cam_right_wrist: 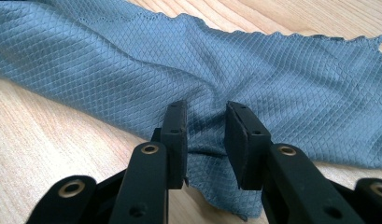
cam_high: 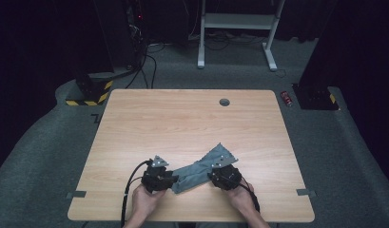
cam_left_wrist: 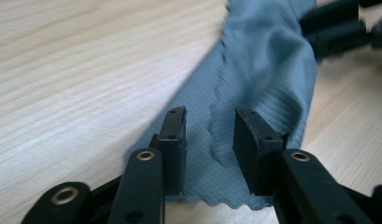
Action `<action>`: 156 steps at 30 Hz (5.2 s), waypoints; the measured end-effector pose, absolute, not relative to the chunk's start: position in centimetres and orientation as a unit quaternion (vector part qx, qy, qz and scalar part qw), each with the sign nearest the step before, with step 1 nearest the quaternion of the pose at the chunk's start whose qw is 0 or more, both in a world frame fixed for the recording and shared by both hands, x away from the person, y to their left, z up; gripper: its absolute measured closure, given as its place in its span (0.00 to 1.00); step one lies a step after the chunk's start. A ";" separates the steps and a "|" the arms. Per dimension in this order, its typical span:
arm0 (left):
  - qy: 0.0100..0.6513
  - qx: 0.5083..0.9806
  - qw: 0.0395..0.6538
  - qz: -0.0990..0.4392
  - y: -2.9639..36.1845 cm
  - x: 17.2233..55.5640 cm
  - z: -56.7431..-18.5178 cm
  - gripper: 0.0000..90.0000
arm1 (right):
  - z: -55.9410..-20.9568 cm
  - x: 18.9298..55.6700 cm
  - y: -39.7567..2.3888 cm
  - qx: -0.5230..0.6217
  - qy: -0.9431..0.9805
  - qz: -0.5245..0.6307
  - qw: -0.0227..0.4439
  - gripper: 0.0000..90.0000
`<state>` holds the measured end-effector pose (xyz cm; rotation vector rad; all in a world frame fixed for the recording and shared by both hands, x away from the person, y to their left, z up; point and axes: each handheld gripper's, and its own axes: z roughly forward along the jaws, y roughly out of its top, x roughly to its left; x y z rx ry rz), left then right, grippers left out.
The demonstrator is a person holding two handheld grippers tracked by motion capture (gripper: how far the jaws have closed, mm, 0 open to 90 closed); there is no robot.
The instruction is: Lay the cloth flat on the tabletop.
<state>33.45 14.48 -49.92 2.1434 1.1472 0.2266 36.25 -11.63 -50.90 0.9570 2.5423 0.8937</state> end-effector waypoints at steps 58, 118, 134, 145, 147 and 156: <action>0.492 0.795 0.321 0.148 18.8 42.2 -47.2 0.74 | -51.2 35.3 -13.4 0.361 0.864 0.316 0.153 0.83; 0.421 0.849 0.291 0.131 16.5 31.7 -50.5 0.93 | -50.9 32.9 -13.8 0.300 0.893 0.310 0.128 0.96; 0.448 0.824 0.312 0.150 17.6 32.1 -51.0 0.66 | -49.4 39.7 -13.4 0.390 0.843 0.341 0.145 0.87; 0.463 0.807 0.334 0.153 18.4 31.7 -50.8 0.56 | -50.5 45.3 -11.7 0.455 0.816 0.315 0.166 0.79; 0.466 0.805 0.332 0.153 18.5 31.9 -50.8 0.56 | -51.0 45.7 -11.6 0.457 0.820 0.303 0.165 0.80; 0.468 0.806 0.331 0.146 18.2 32.9 -51.3 0.55 | -50.7 46.3 -11.2 0.429 0.838 0.259 0.217 1.00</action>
